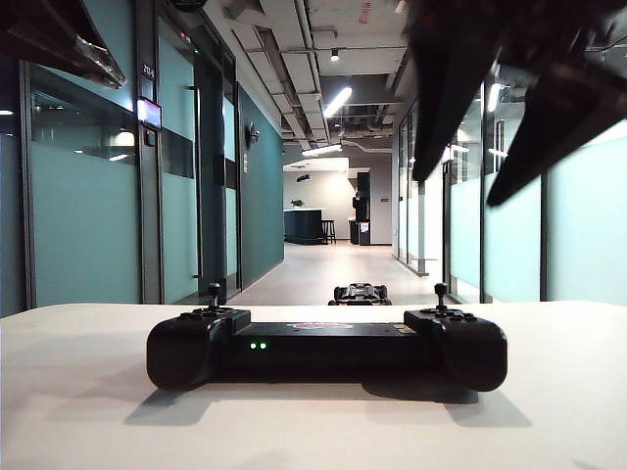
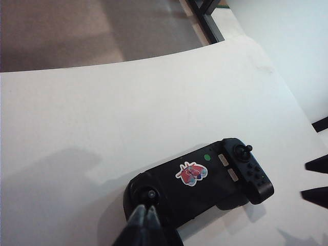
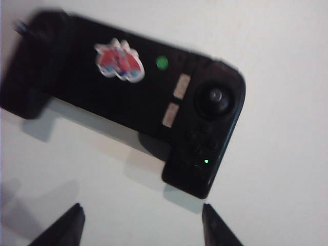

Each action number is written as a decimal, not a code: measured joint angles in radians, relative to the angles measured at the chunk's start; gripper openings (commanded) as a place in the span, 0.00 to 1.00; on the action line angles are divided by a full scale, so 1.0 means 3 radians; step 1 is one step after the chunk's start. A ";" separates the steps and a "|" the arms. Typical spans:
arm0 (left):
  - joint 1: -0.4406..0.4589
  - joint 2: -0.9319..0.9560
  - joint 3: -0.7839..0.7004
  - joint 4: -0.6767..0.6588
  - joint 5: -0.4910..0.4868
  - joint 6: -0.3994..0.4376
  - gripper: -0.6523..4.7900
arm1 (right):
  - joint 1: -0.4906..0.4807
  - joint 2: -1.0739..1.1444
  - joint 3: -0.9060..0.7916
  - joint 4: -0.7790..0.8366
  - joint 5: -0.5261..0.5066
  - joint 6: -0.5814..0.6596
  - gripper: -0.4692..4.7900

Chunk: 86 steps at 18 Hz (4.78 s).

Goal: Push the left joystick on the remote control sitting on the white table forward to make the robot dog walk in a straight line until it approaches the door.

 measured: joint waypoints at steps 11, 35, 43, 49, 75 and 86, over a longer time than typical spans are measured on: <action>0.0000 0.0000 0.0000 0.0000 0.0067 -0.0003 0.11 | -0.0022 0.0713 0.0004 -0.0069 0.0149 0.0080 0.69; 0.0000 0.0010 0.0000 0.0001 0.0081 -0.0003 0.11 | -0.0149 0.1162 0.0100 0.0153 -0.0153 0.0060 0.69; 0.0000 0.0010 0.0000 0.0001 0.0081 -0.0003 0.11 | -0.0136 0.1164 0.0099 0.0151 -0.0018 0.0060 0.69; 0.0000 0.0010 0.0000 0.0001 0.0081 -0.0003 0.11 | -0.0136 0.1167 0.0099 0.0158 -0.0015 0.0060 0.69; 0.0000 0.0614 -0.0042 0.0122 0.0562 0.1057 0.11 | -0.0089 0.1333 0.0107 0.0067 0.0273 0.0813 0.38; -0.0014 0.1497 -0.0528 0.1228 0.1233 0.1273 0.11 | -0.0090 0.1333 0.0107 0.0070 0.0276 0.0820 0.38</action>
